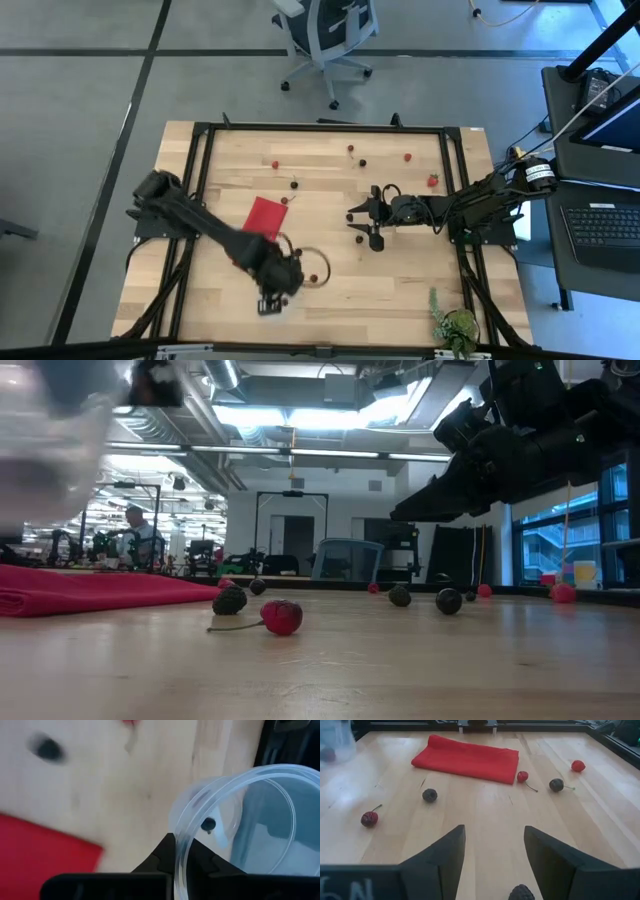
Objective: Pick and placing Produce into tupperware
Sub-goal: Move the transparent bin from the bottom left of the table to the center of the table
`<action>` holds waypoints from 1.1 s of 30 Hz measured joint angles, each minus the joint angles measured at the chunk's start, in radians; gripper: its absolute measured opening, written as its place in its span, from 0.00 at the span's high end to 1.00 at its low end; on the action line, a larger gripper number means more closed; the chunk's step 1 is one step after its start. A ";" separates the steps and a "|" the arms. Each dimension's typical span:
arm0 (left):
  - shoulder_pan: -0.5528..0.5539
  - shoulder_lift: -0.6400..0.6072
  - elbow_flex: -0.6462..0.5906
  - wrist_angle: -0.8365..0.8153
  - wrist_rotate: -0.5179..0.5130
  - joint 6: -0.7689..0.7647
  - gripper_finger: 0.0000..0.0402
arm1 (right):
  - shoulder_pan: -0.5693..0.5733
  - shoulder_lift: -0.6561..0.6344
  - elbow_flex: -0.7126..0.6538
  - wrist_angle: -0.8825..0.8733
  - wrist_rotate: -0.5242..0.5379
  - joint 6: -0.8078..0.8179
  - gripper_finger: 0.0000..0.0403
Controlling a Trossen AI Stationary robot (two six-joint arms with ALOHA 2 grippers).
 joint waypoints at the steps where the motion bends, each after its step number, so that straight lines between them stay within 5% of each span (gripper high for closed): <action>1: 0.024 -0.026 0.000 -0.003 -0.016 0.027 0.98 | 0.000 0.000 0.000 0.000 0.000 -0.013 0.49; 7: 0.225 -0.116 0.001 -0.009 -0.051 0.241 0.98 | -0.002 0.000 0.000 0.001 0.000 -0.022 0.49; 17: 0.573 -0.072 0.002 0.091 0.005 0.598 0.98 | -0.002 0.000 0.000 -0.024 0.001 0.002 0.49; 33: 0.716 0.139 0.000 0.166 0.044 0.495 0.98 | -0.013 0.000 -0.001 -0.071 0.005 0.013 0.49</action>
